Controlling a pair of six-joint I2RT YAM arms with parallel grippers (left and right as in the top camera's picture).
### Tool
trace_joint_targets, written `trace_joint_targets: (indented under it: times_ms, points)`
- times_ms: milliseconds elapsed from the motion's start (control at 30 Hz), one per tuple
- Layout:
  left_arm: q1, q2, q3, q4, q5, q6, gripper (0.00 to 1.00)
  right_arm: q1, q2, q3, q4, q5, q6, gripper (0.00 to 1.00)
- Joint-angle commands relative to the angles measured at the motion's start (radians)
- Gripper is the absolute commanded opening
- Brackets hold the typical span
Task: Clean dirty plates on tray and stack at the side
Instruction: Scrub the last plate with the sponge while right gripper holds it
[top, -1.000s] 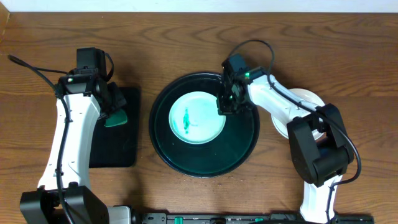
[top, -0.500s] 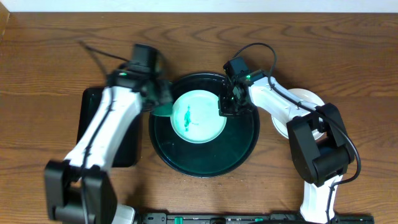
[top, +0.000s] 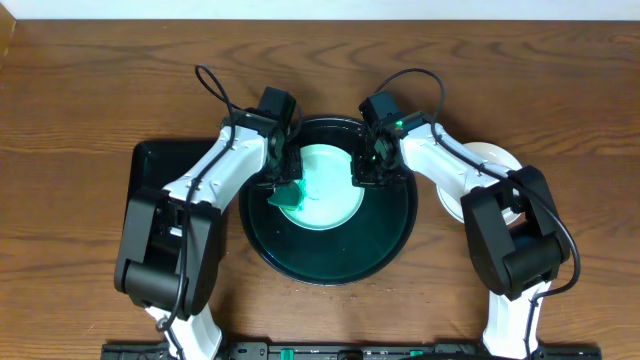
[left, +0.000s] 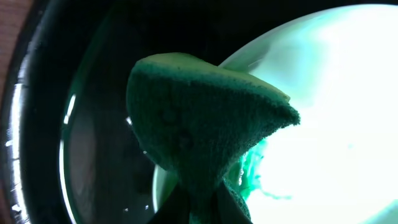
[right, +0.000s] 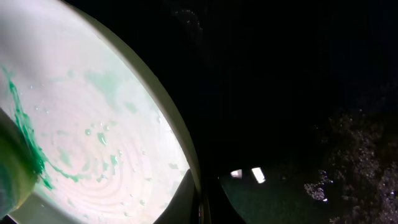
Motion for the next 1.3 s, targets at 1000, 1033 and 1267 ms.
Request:
trace_joint_targets:
  times_ms: [1000, 1033, 1267]
  points:
    - [-0.056, 0.05, -0.006, 0.043, 0.283, 0.083, 0.07, 0.002, 0.002, -0.001, 0.008, 0.016, 0.018, 0.01]
    - [-0.054, 0.05, -0.006, 0.055, 0.283, 0.083, 0.07, 0.002, 0.002, -0.001, 0.009, 0.016, 0.018, 0.01]
    - [-0.043, 0.05, -0.006, 0.128, 0.038, 0.082, 0.07, 0.003, 0.002, -0.001, 0.009, 0.014, 0.018, 0.01]
